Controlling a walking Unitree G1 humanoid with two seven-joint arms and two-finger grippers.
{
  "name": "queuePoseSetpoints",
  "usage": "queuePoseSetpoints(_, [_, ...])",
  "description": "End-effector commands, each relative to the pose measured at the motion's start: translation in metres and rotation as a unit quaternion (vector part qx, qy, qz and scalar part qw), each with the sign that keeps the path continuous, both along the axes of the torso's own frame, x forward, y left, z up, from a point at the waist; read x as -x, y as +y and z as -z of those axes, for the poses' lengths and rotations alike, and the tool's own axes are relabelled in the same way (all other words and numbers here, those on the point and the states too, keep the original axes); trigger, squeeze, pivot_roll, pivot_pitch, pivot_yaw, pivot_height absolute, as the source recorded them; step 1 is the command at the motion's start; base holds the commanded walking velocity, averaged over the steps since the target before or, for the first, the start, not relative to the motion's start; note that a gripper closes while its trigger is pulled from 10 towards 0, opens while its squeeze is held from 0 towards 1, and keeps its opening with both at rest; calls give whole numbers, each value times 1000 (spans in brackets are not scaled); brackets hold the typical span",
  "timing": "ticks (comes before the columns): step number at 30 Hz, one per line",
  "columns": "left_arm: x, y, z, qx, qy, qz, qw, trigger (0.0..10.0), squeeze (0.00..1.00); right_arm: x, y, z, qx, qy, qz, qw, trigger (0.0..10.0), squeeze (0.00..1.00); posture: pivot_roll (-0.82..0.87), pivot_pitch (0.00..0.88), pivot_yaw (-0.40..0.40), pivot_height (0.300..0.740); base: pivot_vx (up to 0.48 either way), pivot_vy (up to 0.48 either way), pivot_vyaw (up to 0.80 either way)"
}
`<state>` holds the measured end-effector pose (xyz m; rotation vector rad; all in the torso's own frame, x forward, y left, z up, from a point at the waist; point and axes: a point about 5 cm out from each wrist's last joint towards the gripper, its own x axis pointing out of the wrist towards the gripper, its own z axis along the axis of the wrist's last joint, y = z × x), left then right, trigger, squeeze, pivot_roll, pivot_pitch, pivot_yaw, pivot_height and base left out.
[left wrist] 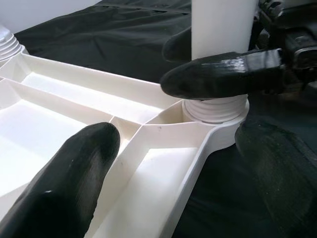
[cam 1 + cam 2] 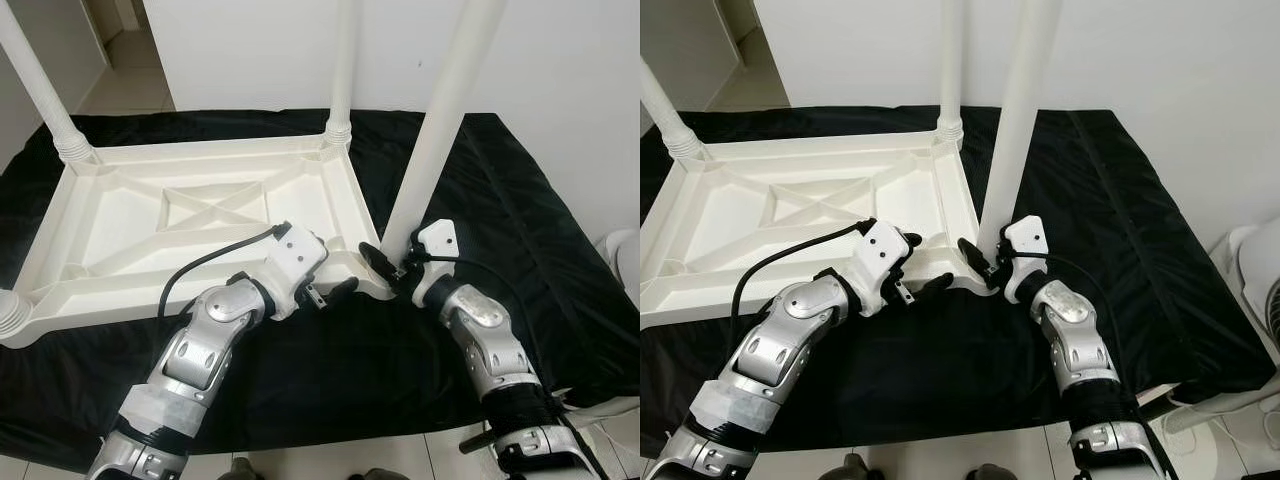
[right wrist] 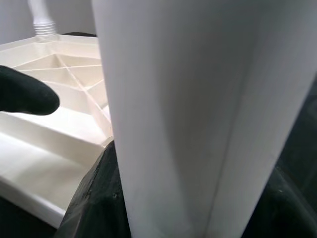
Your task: Building children table
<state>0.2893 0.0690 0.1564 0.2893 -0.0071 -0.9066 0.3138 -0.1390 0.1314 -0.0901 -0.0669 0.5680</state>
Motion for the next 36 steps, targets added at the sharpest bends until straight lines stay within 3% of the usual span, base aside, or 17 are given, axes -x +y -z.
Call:
queuePoseSetpoints(1, [2, -2, 2, 0, -1, 8, 1000, 10000, 0, 5, 0, 19, 2, 50, 28, 998, 10000, 0, -75, 18, 15, 740, 0, 0, 0])
queuePoseSetpoints(9, [3, -2, 2, 0, 1, 9, 1000, 10000, 0, 7, 13, 17, -45, 61, 120, 990, 10000, 0, -77, 19, 15, 740, 0, 0, 0])
queuePoseSetpoints(15, [3, -3, 2, 1, 0, 10, 1000, 10000, 0, 4, 25, 17, -79, 67, 229, 968, 10000, 0, -75, 20, 8, 740, 0, 0, 0])
queuePoseSetpoints(16, [3, -3, 2, 1, 0, 9, 1000, 10000, 0, 4, 34, 14, -97, 69, 241, 963, 10000, 0, -74, 21, 7, 740, 0, 0, 0])
queuePoseSetpoints(24, [4, -4, 2, 4, 1, 9, 1000, 10000, 0, 9, 45, 8, -98, 59, 183, 976, 10000, 0, -74, 20, 6, 740, 0, 0, 0])
queuePoseSetpoints(25, [4, -4, 2, 4, 0, 8, 1000, 10000, 0, 9, 43, 8, -96, 56, 180, 977, 10000, 627, -72, 18, 4, 740, 0, 0, 0])
queuePoseSetpoints(27, [3, -4, 2, 4, 0, 8, 1000, 10000, 0, 9, 41, 8, -94, 54, 182, 977, 10000, 627, -72, 18, 4, 740, 0, 0, 0])
queuePoseSetpoints(28, [3, -4, 2, 4, 0, 8, 1000, 10000, 0, 9, 41, 8, -94, 53, 185, 977, 10000, 1000, -72, 18, 4, 740, 0, 0, 0])
queuePoseSetpoints(35, [8, 0, 2, 8, 13, 25, 1000, 10000, 0, 7, 19, -2, -56, 10, 66, 996, 10000, 1000, -70, 27, 8, 740, 0, 0, 0])
queuePoseSetpoints(36, [10, 0, 1, 13, 19, 34, 999, 10000, 0, 6, 16, -3, -43, 9, 46, 998, 10000, 804, -69, 30, 9, 740, 0, 0, 0])
